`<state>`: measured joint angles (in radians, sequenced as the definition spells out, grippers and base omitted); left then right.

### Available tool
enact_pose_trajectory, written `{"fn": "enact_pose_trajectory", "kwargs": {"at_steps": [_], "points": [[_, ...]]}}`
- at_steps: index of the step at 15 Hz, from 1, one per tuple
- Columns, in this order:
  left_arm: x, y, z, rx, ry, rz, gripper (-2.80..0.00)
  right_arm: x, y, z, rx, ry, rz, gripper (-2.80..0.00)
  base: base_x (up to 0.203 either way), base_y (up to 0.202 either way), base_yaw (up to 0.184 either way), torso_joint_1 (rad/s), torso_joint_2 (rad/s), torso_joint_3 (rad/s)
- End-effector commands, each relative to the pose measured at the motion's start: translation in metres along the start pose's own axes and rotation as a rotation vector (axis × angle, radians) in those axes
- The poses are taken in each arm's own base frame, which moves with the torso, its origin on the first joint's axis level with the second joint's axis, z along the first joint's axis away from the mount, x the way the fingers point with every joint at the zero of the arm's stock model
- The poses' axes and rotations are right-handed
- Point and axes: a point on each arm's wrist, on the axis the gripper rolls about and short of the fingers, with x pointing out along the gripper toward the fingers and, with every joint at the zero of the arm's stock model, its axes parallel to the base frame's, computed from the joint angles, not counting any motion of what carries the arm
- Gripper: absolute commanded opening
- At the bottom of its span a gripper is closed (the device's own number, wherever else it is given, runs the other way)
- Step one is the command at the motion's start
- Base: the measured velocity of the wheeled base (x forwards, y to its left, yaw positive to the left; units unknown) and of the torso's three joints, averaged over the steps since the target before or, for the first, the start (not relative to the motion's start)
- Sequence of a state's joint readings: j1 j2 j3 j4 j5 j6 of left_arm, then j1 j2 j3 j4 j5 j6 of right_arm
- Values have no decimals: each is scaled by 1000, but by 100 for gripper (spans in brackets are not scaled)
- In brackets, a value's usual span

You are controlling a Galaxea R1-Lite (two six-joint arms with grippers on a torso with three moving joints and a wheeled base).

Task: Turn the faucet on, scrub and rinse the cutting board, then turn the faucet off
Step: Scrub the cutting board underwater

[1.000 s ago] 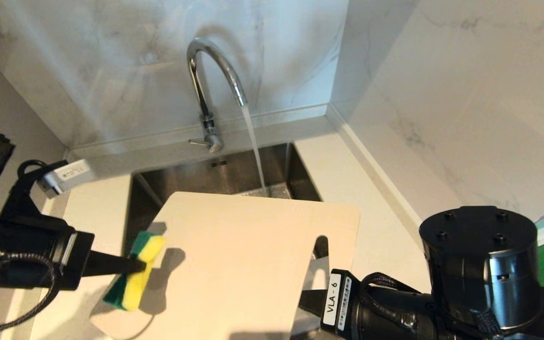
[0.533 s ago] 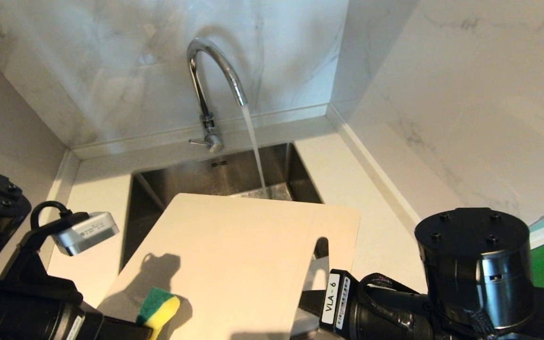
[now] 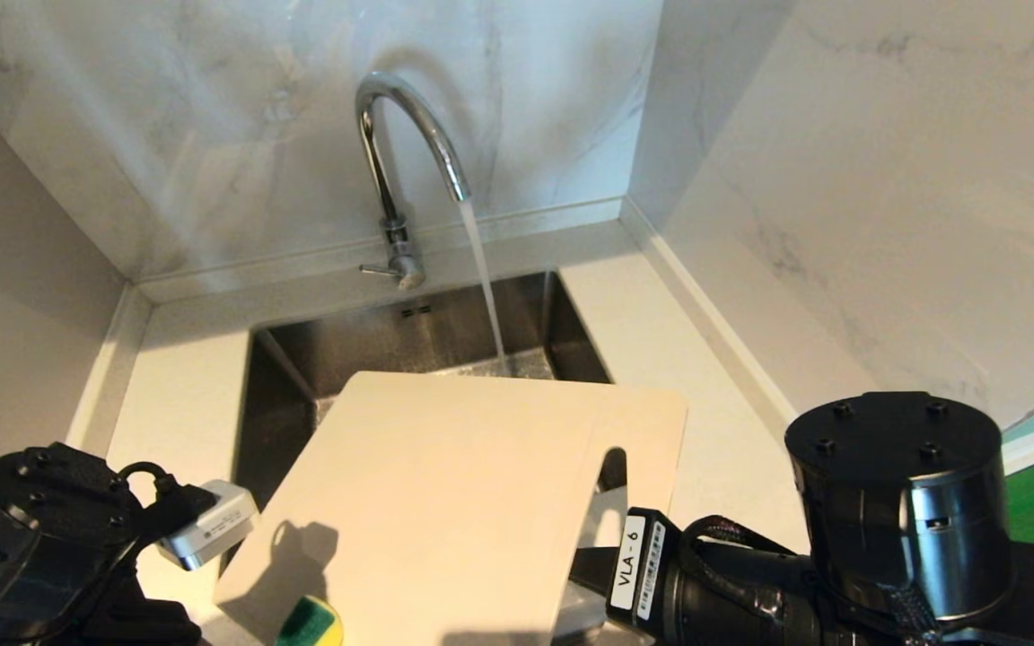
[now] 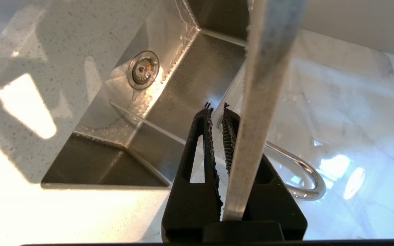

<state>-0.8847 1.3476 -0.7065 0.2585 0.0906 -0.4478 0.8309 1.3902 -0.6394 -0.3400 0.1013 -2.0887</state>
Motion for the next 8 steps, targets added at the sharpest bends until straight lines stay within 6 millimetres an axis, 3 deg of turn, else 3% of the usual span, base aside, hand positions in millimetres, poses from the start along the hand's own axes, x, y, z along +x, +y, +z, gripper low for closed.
{"fn": "enact_pose_trajectory", "kwargs": {"at_steps": [1, 5, 8], "points": [[17, 5, -11, 3, 3, 72, -280, -1, 0, 0, -12, 0, -7, -280, 0, 0, 0, 0, 0, 0], [18, 20, -32, -1, 1, 120, -280, -2, -1, 0, -12, 3, -9, -280, 0, 0, 0, 0, 0, 0], [23, 45, -37, -71, -20, 192, -280, -2, -1, 0, -13, 4, -10, -280, 0, 0, 0, 0, 0, 0]]}}
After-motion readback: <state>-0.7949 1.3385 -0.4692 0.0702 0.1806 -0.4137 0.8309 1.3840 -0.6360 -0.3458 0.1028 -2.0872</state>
